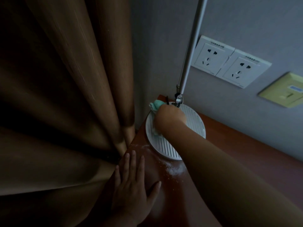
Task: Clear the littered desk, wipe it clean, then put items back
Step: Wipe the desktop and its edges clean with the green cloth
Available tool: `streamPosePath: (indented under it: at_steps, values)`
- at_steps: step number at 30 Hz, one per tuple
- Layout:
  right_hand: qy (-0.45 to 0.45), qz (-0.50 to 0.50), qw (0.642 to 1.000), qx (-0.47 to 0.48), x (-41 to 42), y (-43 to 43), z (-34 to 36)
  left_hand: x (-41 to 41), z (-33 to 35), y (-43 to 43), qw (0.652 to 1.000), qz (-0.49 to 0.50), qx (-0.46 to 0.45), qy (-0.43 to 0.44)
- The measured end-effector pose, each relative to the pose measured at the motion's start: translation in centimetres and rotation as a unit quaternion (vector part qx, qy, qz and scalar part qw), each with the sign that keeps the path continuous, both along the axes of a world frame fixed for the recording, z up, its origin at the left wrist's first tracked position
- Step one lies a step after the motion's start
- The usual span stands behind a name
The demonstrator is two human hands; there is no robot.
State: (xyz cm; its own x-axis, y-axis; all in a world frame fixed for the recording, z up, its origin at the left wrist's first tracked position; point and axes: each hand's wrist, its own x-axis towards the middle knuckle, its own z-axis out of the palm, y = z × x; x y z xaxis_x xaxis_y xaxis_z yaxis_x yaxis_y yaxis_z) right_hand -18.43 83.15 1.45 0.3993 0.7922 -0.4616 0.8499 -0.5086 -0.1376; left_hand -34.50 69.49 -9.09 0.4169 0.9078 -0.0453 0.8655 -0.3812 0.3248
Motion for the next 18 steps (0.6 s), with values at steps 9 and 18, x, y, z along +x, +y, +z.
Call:
streamPosePath:
  at_steps: [9, 18]
  values:
    - [-0.095, 0.059, 0.994, -0.003, 2.2, -6.0, 3.3, 0.1, 0.0, 0.0, 1.0, 0.001, 0.003, 0.002]
    - [-0.048, 0.118, 0.987, 0.094, 4.8, -5.4, -2.0, 0.2, 0.5, 0.1, 1.0, 0.0, -0.008, 0.018]
